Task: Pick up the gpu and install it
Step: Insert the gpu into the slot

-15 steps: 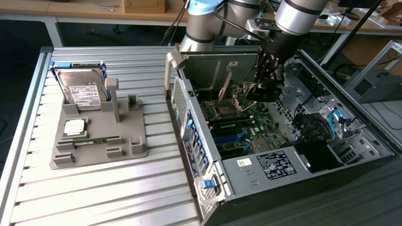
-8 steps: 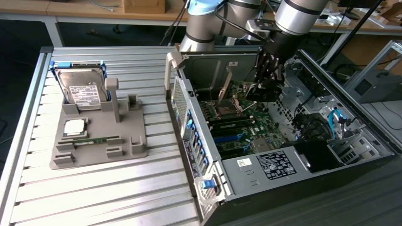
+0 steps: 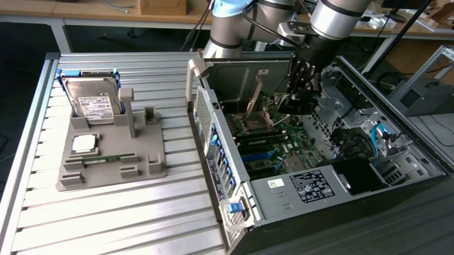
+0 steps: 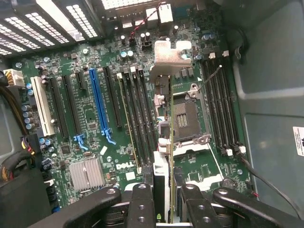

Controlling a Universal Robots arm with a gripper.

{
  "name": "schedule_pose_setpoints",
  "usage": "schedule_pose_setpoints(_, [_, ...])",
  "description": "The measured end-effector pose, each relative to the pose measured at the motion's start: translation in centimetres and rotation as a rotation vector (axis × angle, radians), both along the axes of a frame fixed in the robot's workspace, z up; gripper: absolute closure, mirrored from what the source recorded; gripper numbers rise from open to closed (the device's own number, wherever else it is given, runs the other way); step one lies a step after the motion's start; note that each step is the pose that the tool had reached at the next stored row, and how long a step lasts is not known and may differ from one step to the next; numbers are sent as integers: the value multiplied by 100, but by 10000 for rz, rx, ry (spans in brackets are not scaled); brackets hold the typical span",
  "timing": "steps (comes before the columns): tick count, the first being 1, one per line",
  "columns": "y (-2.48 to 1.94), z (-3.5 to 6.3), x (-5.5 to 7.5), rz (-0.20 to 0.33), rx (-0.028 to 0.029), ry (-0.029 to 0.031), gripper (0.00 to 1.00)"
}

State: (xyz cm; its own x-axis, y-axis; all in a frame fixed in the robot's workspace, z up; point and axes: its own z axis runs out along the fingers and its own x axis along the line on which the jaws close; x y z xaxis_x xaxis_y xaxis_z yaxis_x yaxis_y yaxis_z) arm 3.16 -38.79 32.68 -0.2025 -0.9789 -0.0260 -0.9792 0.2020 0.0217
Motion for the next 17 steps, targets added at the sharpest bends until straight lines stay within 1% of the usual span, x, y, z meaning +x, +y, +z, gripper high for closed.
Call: schedule_pose_setpoints(17, [0, -5, 0, 379, 0, 0, 73])
